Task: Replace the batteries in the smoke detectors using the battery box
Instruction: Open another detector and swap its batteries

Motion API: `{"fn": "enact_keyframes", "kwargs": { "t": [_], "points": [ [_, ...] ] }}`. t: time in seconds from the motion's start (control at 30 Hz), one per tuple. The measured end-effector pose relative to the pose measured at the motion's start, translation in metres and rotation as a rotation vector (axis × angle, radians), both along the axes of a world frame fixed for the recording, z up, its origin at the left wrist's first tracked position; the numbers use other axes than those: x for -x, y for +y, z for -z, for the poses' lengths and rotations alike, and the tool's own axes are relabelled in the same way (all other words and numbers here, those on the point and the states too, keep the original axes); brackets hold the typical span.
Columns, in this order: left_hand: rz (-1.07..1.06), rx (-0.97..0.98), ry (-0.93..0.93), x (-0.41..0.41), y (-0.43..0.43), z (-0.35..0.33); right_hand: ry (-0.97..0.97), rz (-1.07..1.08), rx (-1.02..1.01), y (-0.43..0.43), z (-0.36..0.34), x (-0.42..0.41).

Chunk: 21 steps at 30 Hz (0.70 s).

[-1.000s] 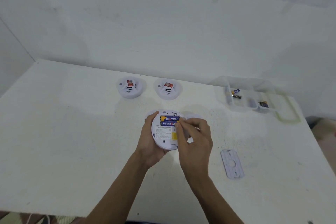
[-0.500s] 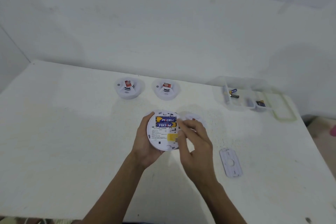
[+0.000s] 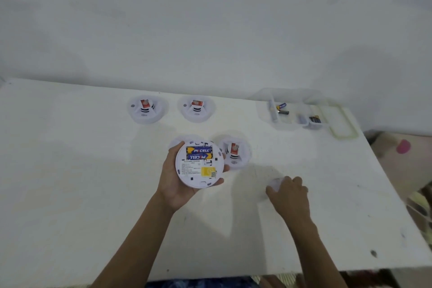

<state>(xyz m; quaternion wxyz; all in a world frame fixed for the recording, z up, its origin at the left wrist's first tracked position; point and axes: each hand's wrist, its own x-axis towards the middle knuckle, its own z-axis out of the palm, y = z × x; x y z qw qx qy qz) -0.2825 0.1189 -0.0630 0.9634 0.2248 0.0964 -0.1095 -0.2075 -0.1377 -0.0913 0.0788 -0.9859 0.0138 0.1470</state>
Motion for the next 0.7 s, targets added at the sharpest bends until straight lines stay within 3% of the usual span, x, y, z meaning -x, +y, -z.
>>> {"fn": "enact_keyframes", "kwargs": {
  "t": [0.07,0.23,0.33,0.53,0.7],
  "points": [
    [0.022,0.015,-0.001,0.0,-0.002,0.003,0.043,0.01,0.053,-0.007,0.012,0.0],
    [0.06,0.036,-0.053,0.0,-0.004,0.004,-0.014,0.175,-0.053,-0.004,-0.01,-0.003],
    [0.062,0.042,-0.074,0.0,-0.006,0.006,-0.083,0.095,-0.096,-0.003,-0.01,-0.005],
    [0.013,0.015,-0.04,0.001,-0.007,0.009,-0.174,0.071,-0.501,0.018,-0.023,-0.003],
    [-0.043,-0.032,0.016,0.001,-0.01,0.001,-0.069,-0.044,-0.913,0.047,-0.064,0.008]
  ]
}}
